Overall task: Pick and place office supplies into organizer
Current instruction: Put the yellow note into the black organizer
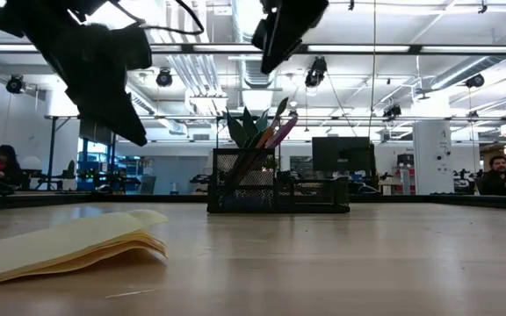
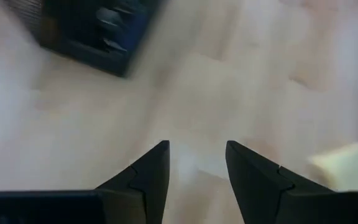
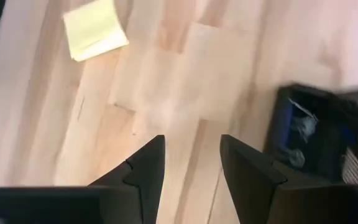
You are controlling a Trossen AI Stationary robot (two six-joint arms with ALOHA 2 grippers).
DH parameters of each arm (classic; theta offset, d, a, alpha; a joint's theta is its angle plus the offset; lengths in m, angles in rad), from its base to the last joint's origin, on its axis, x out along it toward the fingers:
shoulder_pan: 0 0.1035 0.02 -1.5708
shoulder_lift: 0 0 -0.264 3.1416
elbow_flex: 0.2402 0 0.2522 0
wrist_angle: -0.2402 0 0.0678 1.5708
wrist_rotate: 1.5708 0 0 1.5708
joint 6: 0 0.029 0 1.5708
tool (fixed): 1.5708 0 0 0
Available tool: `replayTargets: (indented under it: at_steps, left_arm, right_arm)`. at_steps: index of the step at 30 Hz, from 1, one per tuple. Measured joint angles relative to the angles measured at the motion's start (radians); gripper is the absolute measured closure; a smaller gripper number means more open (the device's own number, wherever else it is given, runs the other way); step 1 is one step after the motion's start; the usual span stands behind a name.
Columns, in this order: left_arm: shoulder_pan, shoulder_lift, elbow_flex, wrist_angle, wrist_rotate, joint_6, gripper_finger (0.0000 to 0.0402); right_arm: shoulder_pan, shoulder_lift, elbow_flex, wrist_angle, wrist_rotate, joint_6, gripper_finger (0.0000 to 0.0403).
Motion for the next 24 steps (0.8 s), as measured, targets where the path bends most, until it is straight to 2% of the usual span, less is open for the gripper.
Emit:
replayTargets:
  at_steps: [5,8,11,15,18,24]
  left_arm:
    - [-0.006,0.092,-0.004,0.101,0.253,-0.055,0.0259]
    - [-0.033,0.174,-0.006,0.130,0.328,-0.114,0.0259]
    - [-0.096,0.250,-0.007,0.197,0.363,-0.159,0.0259]
    - [-0.195,0.330,-0.003,0.368,0.406,-0.239,0.0259]
    - [-0.251,0.367,0.003,0.443,0.388,-0.293,0.0259]
    - [-0.294,0.398,0.009,0.455,0.334,-0.310,0.0259]
  right_arm:
    - [0.073,-0.012,-0.184,0.166,0.081,-0.147,0.0259]
    - [0.114,-0.008,-0.283,0.260,0.104,-0.179,0.0262]
    - [0.150,-0.008,-0.360,0.410,0.106,-0.175,0.0263]
    - [0.202,-0.004,-0.411,0.599,0.115,-0.172,0.0261]
    - [0.249,0.014,-0.422,0.720,0.125,-0.154,0.0259]
    - [0.324,0.098,-0.381,0.831,0.133,-0.097,0.0261]
